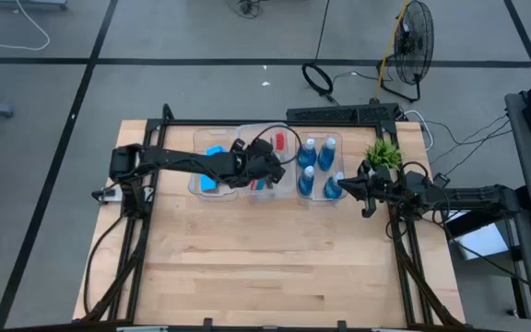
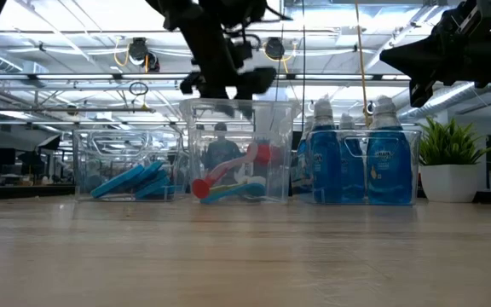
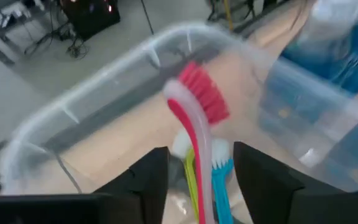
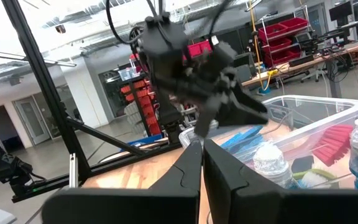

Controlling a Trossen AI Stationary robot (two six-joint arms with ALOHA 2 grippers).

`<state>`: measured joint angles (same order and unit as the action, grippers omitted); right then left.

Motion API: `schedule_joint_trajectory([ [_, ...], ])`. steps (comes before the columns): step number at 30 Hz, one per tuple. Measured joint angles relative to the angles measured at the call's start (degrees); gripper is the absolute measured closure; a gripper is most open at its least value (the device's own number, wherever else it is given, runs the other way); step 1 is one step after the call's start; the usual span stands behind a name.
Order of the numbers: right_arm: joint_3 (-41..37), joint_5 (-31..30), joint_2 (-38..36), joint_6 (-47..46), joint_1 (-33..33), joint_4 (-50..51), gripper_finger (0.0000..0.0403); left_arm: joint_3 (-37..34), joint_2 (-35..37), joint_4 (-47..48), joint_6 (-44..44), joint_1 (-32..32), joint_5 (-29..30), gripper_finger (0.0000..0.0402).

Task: Pick & Place Kitchen Sink Supplies
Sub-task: Return to home position

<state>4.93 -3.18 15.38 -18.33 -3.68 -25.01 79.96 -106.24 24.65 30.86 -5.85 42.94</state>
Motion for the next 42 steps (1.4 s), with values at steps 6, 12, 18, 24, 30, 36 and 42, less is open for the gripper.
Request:
schedule_joint_trajectory([
  [6, -0.02, -0.02, 0.01, -0.02, 0.01, -0.18, 0.0399, 0.00, 6.02, -3.48, -8.14, 0.57, 1.21, 0.0186],
  [12, -0.04, -0.02, 0.02, -0.02, 0.00, -0.48, 0.0399, 0.02, 12.62, -3.50, -14.00, 1.91, 0.63, 0.0175],
  [18, -0.04, 0.20, 0.02, -0.04, 0.00, -0.51, 0.0399, 0.02, 17.46, -1.69, -19.25, 4.76, 0.15, 0.0174],
  [24, -0.04, 0.24, 0.00, -0.70, 0.00, -0.66, 0.0399, 0.02, 21.47, 2.70, -15.58, 7.74, 0.11, 0.0174],
  [30, -0.04, 0.26, 0.02, -0.70, 0.00, -0.46, 0.0399, 0.02, 25.12, 6.59, -13.58, 9.87, -1.87, 0.0174],
  [36, -0.04, 0.26, 0.02, -0.70, 0.00, -0.46, 0.0399, 0.02, 28.07, 9.20, -14.31, 11.19, -4.18, 0.0174],
  [42, -0.04, 0.47, 0.02, -0.35, 0.02, -0.93, 0.0399, 0.02, 30.49, 10.58, -15.99, 12.45, -4.41, 0.0174],
])
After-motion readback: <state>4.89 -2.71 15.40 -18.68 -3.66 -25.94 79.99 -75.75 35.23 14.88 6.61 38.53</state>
